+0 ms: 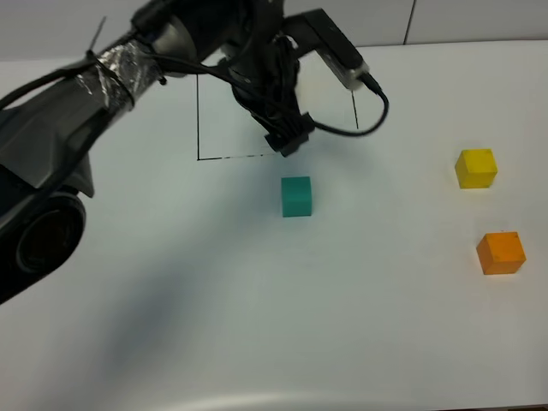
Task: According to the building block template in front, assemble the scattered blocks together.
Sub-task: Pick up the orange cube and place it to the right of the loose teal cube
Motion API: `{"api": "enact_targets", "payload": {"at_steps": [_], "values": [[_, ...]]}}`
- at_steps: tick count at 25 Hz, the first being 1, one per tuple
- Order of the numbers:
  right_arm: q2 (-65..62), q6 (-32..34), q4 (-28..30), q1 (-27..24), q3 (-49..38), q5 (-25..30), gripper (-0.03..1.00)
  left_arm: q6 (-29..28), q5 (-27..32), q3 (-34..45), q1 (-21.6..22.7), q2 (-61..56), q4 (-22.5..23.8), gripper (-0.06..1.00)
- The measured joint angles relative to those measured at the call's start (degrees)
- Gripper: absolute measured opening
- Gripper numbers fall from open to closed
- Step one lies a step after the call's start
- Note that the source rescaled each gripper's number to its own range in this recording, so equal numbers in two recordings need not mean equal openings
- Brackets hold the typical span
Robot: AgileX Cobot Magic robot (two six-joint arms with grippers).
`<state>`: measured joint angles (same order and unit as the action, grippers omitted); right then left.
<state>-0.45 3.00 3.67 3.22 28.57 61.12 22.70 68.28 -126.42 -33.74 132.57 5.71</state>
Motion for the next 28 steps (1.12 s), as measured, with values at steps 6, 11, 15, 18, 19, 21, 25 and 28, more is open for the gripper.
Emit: {"api": "enact_targets", "payload": {"at_steps": [6,11,15,18,19,21,25,28], "values": [[0.0,0.1,0.0,0.0,0.0,0.0,0.95,-8.6,0.0,0.0,8.1,-3.6,0.0,0.88],[0.0,0.1,0.0,0.0,0.0,0.0,0.95,-11.2,0.0,0.4,15.8,-6.2,-5.4,0.86],[0.0,0.0,-0.1,0.0,0.0,0.0,0.95,-11.3,-0.1,5.2,21.0,-10.2,-8.0,0.85],[0.0,0.0,-0.1,0.0,0.0,0.0,0.95,-11.3,-0.1,11.7,24.1,-13.9,-8.6,0.84],[0.0,0.0,-0.1,0.0,0.0,0.0,0.95,-11.3,-0.3,14.5,25.2,-15.4,-8.7,0.84],[0.0,0.0,-0.1,0.0,0.0,0.0,0.95,-11.4,-2.3,20.0,27.2,-18.8,-8.7,0.84],[0.0,0.0,-0.1,0.0,0.0,0.0,0.95,-11.4,-8.7,30.5,28.5,-26.2,-8.4,0.83],[0.0,0.0,-0.1,0.0,0.0,0.0,0.95,-11.4,-12.5,37.9,28.5,-32.6,-8.1,0.83]]}}
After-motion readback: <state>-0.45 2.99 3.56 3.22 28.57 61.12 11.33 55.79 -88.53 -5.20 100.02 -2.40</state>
